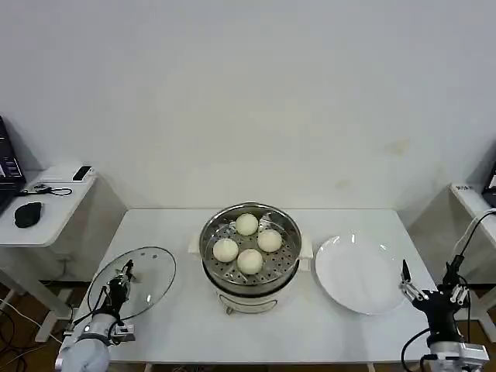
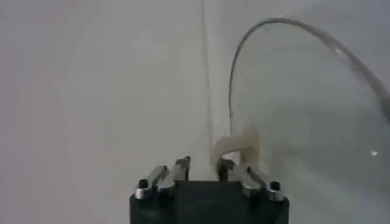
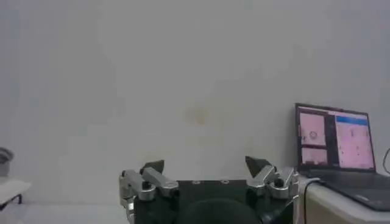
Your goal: Take steamed baozi put them in steamer then cover it.
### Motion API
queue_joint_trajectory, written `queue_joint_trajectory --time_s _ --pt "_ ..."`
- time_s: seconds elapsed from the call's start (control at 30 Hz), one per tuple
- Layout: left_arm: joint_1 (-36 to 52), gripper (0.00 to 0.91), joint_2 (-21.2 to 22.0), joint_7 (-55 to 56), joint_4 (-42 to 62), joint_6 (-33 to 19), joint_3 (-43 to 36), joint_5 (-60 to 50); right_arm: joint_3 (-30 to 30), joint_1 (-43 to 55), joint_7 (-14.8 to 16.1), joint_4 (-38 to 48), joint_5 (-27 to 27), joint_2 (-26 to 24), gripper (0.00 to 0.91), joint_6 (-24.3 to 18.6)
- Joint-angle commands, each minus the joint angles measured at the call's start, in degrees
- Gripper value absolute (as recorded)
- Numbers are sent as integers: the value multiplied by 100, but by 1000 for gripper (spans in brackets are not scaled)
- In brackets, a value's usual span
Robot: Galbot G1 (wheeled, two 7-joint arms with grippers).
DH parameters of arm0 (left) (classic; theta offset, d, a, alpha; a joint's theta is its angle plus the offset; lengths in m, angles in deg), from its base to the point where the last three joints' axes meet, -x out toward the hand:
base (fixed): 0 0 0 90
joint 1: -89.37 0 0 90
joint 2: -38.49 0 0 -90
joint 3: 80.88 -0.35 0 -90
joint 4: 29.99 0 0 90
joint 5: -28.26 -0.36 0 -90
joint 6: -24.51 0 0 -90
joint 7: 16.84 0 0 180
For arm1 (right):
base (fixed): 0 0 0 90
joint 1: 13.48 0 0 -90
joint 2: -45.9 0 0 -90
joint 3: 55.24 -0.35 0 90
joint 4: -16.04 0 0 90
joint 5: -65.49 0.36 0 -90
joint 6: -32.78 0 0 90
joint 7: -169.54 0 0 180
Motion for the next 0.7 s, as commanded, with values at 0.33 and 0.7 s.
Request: queue_joint_trajectory --time_s 0.33,0.7 --pt "-870 0 119 -307 -2311 1092 355 48 196 -87 46 -11 -95 -189 907 -41" --pt "-1195 0 220 -775 -3564 2123 528 1026 415 -57 74 7 -383 -270 907 -12"
